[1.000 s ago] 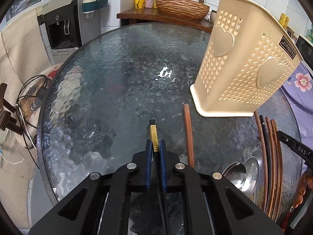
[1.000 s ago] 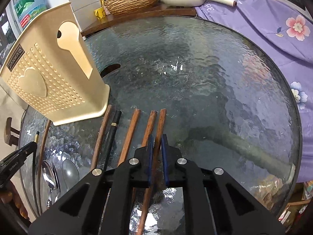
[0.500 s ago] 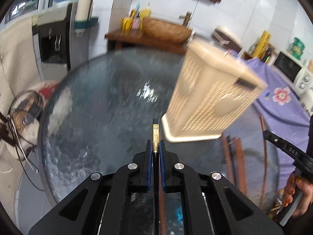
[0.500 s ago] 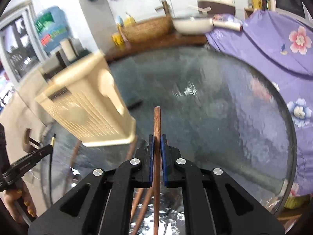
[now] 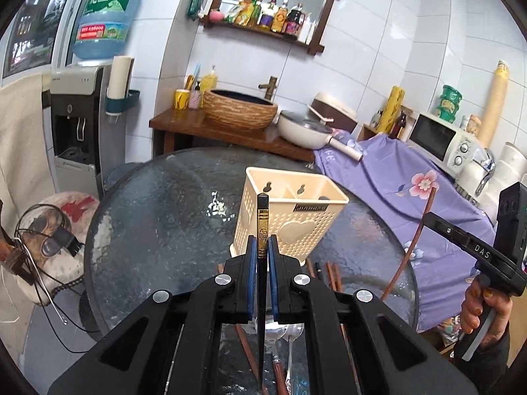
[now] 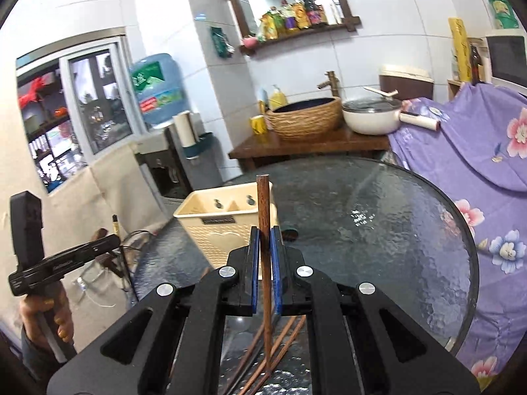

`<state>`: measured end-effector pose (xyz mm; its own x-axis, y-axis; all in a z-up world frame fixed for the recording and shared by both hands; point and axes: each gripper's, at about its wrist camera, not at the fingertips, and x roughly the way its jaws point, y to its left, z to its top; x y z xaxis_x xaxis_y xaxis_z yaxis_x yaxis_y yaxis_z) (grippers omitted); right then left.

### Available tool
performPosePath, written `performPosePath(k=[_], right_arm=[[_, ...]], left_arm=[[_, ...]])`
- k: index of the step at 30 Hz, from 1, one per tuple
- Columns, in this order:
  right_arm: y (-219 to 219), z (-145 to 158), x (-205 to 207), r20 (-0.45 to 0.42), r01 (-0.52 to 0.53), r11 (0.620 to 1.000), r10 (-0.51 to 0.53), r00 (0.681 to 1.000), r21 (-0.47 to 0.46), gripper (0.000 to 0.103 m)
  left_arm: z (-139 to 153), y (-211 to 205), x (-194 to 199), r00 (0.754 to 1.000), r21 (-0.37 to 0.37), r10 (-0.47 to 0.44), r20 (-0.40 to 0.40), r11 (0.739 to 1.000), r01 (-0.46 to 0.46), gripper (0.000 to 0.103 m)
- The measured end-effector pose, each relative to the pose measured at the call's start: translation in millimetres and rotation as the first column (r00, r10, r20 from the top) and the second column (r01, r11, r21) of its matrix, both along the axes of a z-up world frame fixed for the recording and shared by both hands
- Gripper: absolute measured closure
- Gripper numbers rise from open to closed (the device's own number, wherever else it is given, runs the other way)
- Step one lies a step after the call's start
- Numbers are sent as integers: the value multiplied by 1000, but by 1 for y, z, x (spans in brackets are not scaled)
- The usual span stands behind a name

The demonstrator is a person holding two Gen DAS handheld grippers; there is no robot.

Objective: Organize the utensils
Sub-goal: 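Lift both chopsticks and lower them into the cream utensil holder with both tools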

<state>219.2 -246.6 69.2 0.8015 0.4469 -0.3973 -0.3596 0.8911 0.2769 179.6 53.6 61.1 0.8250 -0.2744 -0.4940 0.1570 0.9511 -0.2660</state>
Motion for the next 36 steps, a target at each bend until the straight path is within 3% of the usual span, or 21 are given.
performPosePath(k=[12,18,27,32,36], right_arm=[[22,45,6,54,-91,996,92,994,-17,95],[39,83,22,97,-117,992,122,988,-49,96],[56,154,62,190,-78,996,87,978,-54,95],[66,158,92,188,-41,998,50,981,-49,95],[73,130,110,153,-24,998,34,988,-66,95]], left_arm=[[49,-2,-5,994,-4,-52,96,999,52,96],[89,-12,4,982,1,-78,170,997,79,96],[148,-27,38,962,-4,-36,269,999,39,96],[160,-34,65,957,-5,3,290,1000,-2,96],[139,-43,86,967,23,0,256,1000,-7,96]])
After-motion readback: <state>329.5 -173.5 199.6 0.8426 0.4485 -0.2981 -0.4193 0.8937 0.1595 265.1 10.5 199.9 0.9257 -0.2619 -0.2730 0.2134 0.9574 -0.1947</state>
